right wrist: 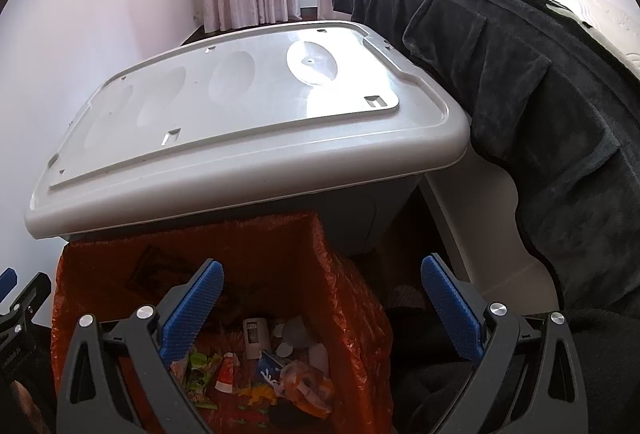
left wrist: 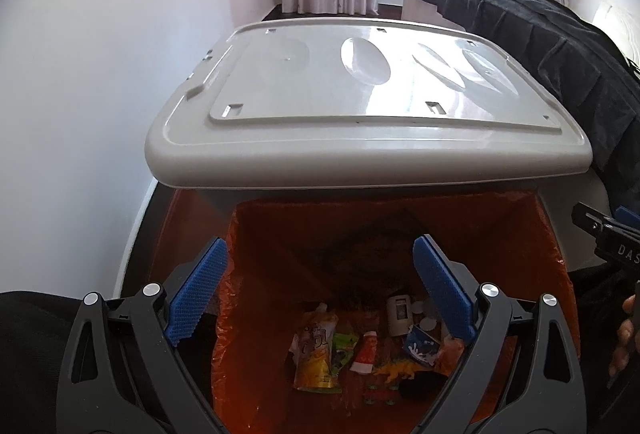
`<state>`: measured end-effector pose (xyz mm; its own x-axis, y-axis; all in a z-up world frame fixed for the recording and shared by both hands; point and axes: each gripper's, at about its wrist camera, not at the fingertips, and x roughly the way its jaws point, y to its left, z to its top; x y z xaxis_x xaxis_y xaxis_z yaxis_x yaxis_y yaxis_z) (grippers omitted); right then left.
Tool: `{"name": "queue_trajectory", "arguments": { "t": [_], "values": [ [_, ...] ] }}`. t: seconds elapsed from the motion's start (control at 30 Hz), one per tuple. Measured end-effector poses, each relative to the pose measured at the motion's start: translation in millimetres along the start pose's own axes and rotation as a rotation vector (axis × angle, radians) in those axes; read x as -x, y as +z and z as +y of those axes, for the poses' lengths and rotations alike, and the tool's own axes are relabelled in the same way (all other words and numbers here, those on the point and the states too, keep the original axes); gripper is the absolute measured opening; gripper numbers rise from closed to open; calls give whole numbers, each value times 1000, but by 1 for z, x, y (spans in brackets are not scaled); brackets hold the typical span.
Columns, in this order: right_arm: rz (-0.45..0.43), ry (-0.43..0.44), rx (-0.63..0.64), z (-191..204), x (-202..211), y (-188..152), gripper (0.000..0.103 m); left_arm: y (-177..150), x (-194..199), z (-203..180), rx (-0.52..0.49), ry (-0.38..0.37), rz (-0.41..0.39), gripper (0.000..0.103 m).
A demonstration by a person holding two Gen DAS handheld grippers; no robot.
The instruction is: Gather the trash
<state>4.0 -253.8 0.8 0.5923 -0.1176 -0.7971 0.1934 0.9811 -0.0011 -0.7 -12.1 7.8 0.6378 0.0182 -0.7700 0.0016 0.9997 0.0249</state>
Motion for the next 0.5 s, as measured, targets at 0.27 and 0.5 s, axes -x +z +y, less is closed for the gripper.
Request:
{"name": "queue_trajectory", "arguments": {
  "t": [0.27,0.5],
  "values": [
    [7,2,-3,-1,-2,-1,98,-1,3,-1,3,12,-15,91],
    [10,-1,-3,-1,-3,-2,98,-1,-3,4,22,0,12,92]
  ]
}}
